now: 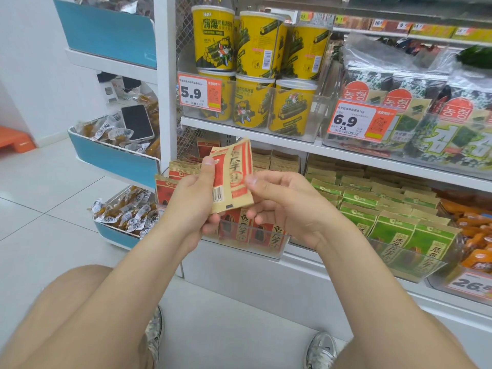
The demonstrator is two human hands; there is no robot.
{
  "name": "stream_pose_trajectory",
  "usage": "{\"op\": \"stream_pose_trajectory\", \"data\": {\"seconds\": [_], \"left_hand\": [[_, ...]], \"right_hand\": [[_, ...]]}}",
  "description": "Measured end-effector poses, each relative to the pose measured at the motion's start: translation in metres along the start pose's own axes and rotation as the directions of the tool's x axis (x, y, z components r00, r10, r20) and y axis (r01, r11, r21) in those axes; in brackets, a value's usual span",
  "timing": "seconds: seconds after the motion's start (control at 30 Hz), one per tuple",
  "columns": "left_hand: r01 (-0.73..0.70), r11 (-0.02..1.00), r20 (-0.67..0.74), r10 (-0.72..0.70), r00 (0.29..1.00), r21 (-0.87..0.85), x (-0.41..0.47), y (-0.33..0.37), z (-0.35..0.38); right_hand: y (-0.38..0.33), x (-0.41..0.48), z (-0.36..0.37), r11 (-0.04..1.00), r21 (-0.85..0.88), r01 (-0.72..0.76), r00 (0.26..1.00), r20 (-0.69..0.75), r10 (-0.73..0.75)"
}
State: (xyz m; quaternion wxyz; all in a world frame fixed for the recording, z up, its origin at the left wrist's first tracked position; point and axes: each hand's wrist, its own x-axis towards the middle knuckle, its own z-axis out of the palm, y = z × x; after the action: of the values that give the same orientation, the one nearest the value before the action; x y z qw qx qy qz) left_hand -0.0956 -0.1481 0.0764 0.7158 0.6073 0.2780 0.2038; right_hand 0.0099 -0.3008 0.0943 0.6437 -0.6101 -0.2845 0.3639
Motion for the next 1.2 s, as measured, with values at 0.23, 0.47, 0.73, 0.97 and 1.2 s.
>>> {"op": "stream_pose_trajectory", "data": {"seconds": [0.23, 0.47, 0.73, 0.97, 1.2], "left_hand": [[0.414, 0.904, 0.533, -0.299, 0.792, -0.109, 0.003, 0.006, -0.017], [0.317, 0.945, 0.260, -0.287, 0.922, -0.083, 0.017, 0.012, -0.027], [-0.345, 0.385, 0.167, 0.427, 0.889, 0.856, 0.057, 0.004, -0.050], [-0.411, 0.145, 0.386, 0.171, 0.906, 0.900, 0.095, 0.005, -0.073], [-0.403, 0.208, 0.352, 0.242, 0.904, 0.891, 0.106, 0.009, -0.081]], "right_hand": [[0.008, 0.011, -0.009, 0.986, -0.044, 0.161, 0.965, -0.205, -0.166], [0.006, 0.015, -0.016, 0.939, -0.260, 0.226, 0.891, -0.334, -0.307], [0.016, 0.032, 0.006, 0.481, -0.818, 0.315, 0.539, -0.263, -0.800], [0.011, 0.094, 0.020, 0.128, -0.982, 0.139, 0.656, -0.005, -0.755], [0.011, 0.165, 0.029, -0.153, -0.986, -0.070, 0.862, 0.018, -0.507]]}}
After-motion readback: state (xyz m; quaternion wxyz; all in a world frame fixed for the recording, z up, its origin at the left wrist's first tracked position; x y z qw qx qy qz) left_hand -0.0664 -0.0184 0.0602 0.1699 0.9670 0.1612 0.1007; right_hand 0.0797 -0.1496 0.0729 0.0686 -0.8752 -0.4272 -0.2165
